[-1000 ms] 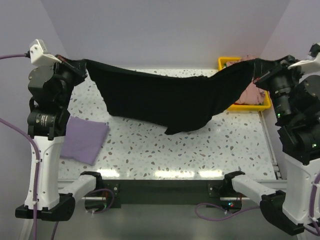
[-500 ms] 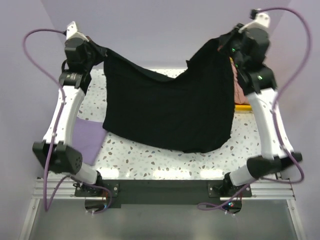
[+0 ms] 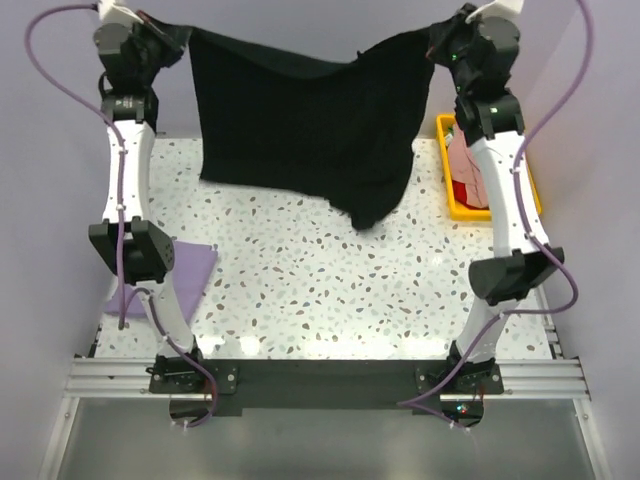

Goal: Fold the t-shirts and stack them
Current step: Flatten the tshirt out

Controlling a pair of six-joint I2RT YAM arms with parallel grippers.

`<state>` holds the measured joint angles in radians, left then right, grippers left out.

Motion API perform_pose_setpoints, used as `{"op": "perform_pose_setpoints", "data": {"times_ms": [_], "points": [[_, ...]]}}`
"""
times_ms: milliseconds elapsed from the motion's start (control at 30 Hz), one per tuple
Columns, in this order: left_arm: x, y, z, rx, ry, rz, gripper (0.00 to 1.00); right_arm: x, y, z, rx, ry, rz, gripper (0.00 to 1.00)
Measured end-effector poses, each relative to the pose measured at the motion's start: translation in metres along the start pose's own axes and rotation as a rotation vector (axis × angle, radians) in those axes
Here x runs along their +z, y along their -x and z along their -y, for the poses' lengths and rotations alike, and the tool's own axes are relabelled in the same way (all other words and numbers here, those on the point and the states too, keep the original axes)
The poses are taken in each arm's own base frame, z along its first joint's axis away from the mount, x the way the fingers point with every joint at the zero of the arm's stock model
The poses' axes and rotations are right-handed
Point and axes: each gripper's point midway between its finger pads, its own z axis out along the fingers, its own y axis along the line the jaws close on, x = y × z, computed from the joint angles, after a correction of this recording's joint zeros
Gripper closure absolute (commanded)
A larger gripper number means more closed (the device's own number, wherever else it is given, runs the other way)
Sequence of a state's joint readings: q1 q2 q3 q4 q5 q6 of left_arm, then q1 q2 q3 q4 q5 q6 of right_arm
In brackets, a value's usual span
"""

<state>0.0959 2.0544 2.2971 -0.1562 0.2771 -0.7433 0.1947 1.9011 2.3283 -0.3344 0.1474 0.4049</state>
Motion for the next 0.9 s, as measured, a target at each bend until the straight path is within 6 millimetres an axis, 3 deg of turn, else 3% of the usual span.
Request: {"op": "perform_pose_setpoints", "data": {"times_ms": [133,200,267,333,400,433,467,567,667,767,900], "points": [[-0.027,0.060,0.032,0.027,-0.092,0.126,1.00,-0.046,0.069,-0.018,0.019,0.055,0.161,1.00],[-0.044,0.074,0.045,0.041,-0.119,0.162,1.00,-0.076,0.089,-0.019,0.028,0.064,0.209,1.00],[-0.061,0.070,0.052,0.041,-0.127,0.152,1.00,-0.099,0.091,-0.016,0.039,0.069,0.226,1.00],[-0.079,0.052,0.050,0.032,-0.118,0.122,1.00,-0.116,0.076,-0.007,0.052,0.061,0.208,1.00],[-0.096,0.018,0.031,0.007,-0.076,0.067,1.00,-0.128,0.036,0.011,0.064,0.031,0.140,1.00],[-0.104,-0.003,0.017,-0.010,-0.044,0.031,1.00,-0.136,-0.006,0.029,0.074,-0.001,0.066,1.00],[-0.110,-0.021,0.003,-0.024,-0.012,0.005,1.00,-0.138,-0.019,0.035,0.075,-0.013,0.040,1.00],[-0.139,-0.102,-0.057,-0.100,0.137,-0.129,1.00,-0.164,-0.124,0.081,0.095,-0.115,-0.166,1.00],[-0.178,-0.188,-0.114,-0.193,0.290,-0.280,1.00,-0.204,-0.206,0.119,0.116,-0.209,-0.342,1.00],[-0.219,-0.253,-0.151,-0.267,0.411,-0.402,1.00,-0.239,-0.250,0.138,0.149,-0.252,-0.445,1.00],[-0.264,-0.306,-0.173,-0.344,0.512,-0.496,1.00,-0.268,-0.286,0.147,0.203,-0.262,-0.515,1.00]]}}
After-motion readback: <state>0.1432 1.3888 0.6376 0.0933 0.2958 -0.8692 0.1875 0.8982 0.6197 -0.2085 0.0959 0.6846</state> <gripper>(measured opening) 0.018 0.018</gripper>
